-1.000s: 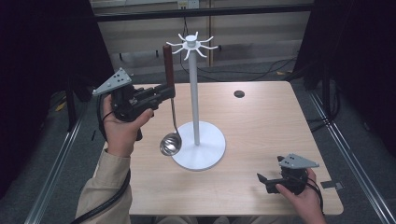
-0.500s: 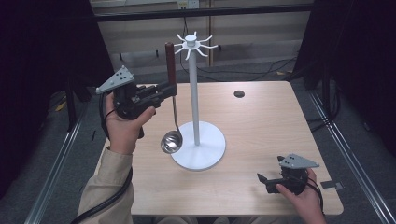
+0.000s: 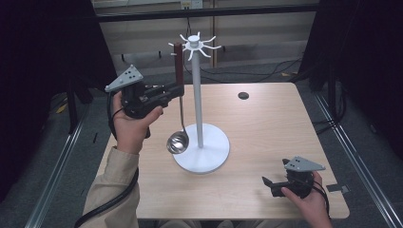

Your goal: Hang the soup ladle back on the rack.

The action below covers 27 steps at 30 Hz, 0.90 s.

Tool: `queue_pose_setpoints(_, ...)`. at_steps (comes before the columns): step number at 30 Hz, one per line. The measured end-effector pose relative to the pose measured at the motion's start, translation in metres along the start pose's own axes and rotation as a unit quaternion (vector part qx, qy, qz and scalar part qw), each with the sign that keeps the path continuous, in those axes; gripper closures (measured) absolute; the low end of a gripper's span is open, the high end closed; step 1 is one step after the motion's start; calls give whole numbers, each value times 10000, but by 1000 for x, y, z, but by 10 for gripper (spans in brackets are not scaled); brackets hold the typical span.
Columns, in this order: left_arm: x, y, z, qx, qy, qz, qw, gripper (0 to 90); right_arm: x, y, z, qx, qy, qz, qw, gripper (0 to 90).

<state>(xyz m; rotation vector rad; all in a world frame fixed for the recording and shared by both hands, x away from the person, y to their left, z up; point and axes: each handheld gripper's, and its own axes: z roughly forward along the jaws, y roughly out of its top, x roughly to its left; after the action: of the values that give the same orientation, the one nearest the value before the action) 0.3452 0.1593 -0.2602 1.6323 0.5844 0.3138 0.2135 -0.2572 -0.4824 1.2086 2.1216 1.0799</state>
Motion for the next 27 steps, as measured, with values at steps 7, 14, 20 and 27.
queue_pose_setpoints(7, 0, -1, 3, -25, -5, 3, 10000, 744, 0, 0, 0, 8, 0, 0, 10000, 18)
queue_pose_setpoints(14, 0, -1, 7, -49, 19, 14, 10000, 743, 0, 0, 0, 7, 1, -4, 10000, 18)
queue_pose_setpoints(20, -1, -3, 9, -85, 22, 8, 10000, 742, 0, 0, 0, 17, 2, -3, 10000, 18)
queue_pose_setpoints(27, 0, -6, 12, -151, 13, 92, 9998, 738, 1, 0, 0, 22, 13, -13, 10000, 18)
